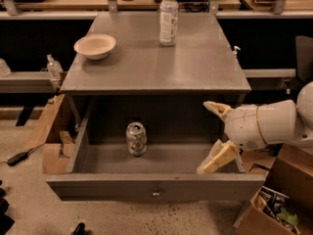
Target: Pick 7up can from top drawer and place on counter
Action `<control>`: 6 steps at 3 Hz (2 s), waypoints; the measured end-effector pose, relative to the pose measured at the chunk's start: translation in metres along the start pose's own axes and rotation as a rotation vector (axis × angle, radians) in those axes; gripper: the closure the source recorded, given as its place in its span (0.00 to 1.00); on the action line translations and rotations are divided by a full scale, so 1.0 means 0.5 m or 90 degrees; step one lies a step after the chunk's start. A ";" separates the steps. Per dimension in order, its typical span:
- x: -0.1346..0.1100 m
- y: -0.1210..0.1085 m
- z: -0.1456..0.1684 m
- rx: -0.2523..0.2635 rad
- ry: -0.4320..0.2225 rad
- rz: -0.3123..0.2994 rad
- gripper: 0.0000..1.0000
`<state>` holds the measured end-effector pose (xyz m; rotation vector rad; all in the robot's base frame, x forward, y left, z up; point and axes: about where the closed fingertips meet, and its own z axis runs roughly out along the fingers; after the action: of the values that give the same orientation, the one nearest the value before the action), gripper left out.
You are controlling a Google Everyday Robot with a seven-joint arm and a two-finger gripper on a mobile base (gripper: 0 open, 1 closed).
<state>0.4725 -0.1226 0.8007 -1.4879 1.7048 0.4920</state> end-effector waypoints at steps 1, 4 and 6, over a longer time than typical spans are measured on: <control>-0.001 -0.025 0.082 -0.018 -0.013 0.005 0.00; -0.003 -0.116 0.420 -0.036 -0.161 0.040 0.00; -0.003 -0.107 0.503 -0.038 -0.203 0.040 0.18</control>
Offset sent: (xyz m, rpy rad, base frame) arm 0.1359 0.1349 -0.0860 0.1933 0.0237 0.0841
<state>0.6017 0.0510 0.6616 -1.3191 1.4982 0.7757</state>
